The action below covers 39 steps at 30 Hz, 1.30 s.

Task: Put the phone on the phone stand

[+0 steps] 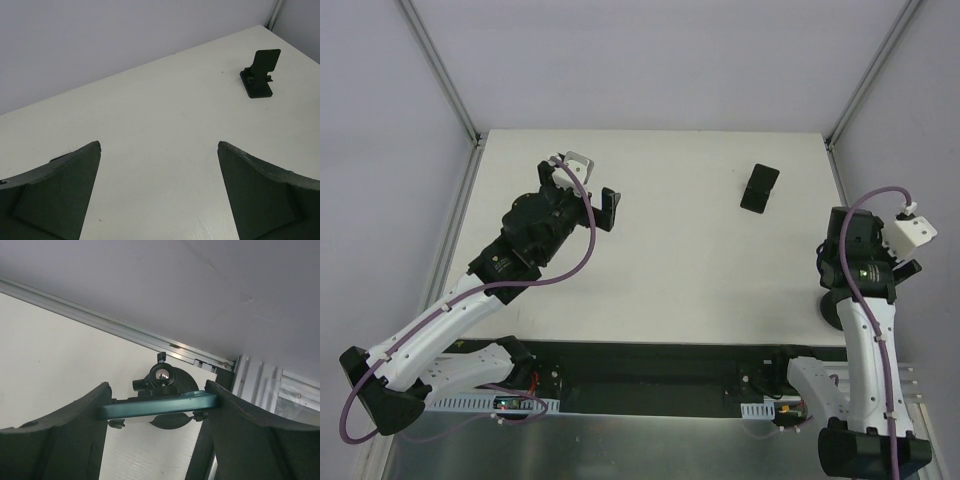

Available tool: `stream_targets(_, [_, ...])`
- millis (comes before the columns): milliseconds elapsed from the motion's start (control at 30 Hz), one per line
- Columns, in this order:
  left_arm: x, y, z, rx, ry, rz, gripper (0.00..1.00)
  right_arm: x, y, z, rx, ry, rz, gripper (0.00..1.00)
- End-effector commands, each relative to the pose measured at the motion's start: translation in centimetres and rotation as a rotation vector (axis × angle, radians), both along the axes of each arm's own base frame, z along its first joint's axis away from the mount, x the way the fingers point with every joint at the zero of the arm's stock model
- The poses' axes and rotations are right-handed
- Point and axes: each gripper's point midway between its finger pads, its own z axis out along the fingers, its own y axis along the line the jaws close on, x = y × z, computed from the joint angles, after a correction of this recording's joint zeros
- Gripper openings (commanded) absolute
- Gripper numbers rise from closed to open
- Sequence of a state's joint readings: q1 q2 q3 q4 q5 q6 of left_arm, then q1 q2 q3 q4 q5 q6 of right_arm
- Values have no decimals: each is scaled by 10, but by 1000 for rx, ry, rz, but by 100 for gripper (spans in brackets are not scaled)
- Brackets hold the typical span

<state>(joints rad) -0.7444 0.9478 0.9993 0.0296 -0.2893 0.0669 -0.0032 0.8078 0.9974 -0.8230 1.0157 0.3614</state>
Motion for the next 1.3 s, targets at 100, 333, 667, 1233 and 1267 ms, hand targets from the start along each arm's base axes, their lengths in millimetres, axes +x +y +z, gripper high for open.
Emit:
stream_targets(100, [-2, -5, 10, -43, -25, -21, 99, 13, -13, 8, 118, -157, -147, 1])
stream_targets(333, [-1, -5, 8, -41, -21, -17, 99, 9, -23, 4, 119, -232, -260, 1])
stream_targets(667, [-1, -7, 8, -45, -17, -24, 99, 5, -33, 12, 63, -260, -347, 1])
stream_targets(1233, [0, -11, 3, -38, -5, -31, 99, 21, -42, 14, 17, -232, -317, 65])
stream_targets(1267, [0, -11, 3, -38, -5, -33, 99, 25, -43, 15, -4, -212, -281, 78])
